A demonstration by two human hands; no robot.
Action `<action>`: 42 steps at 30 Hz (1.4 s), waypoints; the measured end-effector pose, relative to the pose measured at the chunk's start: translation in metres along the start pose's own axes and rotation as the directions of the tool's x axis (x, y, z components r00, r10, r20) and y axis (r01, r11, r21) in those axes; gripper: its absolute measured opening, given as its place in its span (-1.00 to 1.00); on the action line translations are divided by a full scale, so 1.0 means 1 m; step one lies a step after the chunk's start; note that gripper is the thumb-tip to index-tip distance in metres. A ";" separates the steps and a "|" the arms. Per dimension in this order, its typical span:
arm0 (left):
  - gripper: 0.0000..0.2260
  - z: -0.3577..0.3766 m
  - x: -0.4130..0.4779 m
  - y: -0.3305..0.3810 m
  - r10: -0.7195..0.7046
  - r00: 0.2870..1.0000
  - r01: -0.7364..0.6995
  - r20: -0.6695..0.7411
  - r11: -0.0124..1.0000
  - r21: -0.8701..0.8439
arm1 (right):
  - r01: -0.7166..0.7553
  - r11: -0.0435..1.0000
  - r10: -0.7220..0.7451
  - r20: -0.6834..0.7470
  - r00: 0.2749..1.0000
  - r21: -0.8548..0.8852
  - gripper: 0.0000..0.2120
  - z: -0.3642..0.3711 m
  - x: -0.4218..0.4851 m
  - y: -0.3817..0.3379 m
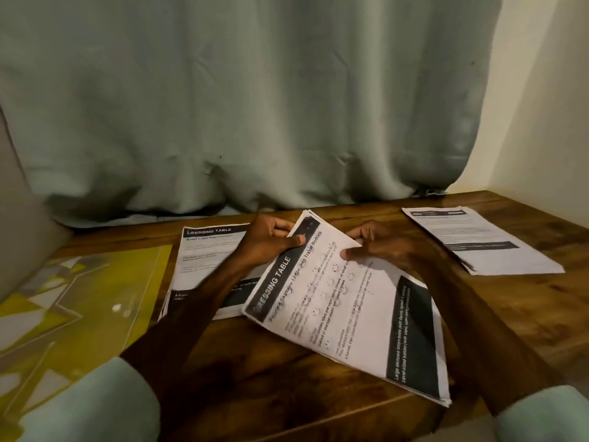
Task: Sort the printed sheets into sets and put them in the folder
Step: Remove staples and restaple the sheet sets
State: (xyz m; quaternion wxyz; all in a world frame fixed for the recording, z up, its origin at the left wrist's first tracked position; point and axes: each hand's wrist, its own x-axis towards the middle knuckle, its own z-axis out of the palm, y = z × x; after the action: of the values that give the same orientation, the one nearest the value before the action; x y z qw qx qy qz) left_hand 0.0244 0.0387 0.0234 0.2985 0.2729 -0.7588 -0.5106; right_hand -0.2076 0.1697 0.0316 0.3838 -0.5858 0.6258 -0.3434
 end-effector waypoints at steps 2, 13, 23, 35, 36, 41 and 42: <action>-0.79 0.002 0.003 -0.009 -0.033 0.998 0.031 0.054 0.999 0.029 | 0.061 0.994 -0.057 -0.053 0.997 0.090 -0.76 0.010 0.014 0.003; -0.80 0.001 0.024 -0.038 0.152 0.985 -0.145 -0.083 0.985 0.090 | 0.257 0.964 -0.223 -0.301 0.927 0.076 -0.90 0.044 0.055 0.030; -0.69 0.022 0.018 -0.042 0.478 0.878 -0.262 -0.026 0.525 0.810 | 0.245 0.960 -0.183 -0.358 0.916 0.136 -0.86 0.053 0.054 0.029; -0.75 0.025 0.016 -0.041 0.453 0.887 -0.213 -0.088 0.573 0.791 | 0.269 0.956 -0.212 -0.360 0.909 0.117 -0.88 0.053 0.051 0.029; -0.77 0.025 0.016 -0.041 0.454 0.885 -0.216 -0.102 0.596 0.773 | 0.276 0.955 -0.221 -0.362 0.906 0.105 -0.88 0.053 0.052 0.030; -0.85 0.024 0.014 -0.038 0.442 0.889 -0.224 -0.118 0.644 0.731 | 0.296 0.953 -0.252 -0.364 0.897 0.070 -0.87 0.053 0.054 0.032; -0.87 0.024 0.014 -0.037 0.454 0.885 -0.235 -0.106 0.631 0.739 | 0.299 0.953 -0.257 -0.367 0.894 0.060 -0.87 0.053 0.054 0.033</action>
State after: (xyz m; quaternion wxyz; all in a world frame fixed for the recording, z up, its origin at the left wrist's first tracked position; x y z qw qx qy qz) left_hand 0.0012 0.0312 -0.0166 0.3685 0.2839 -0.8826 -0.0678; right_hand -0.1776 0.1193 -0.0261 0.2445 -0.5746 0.5737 -0.5301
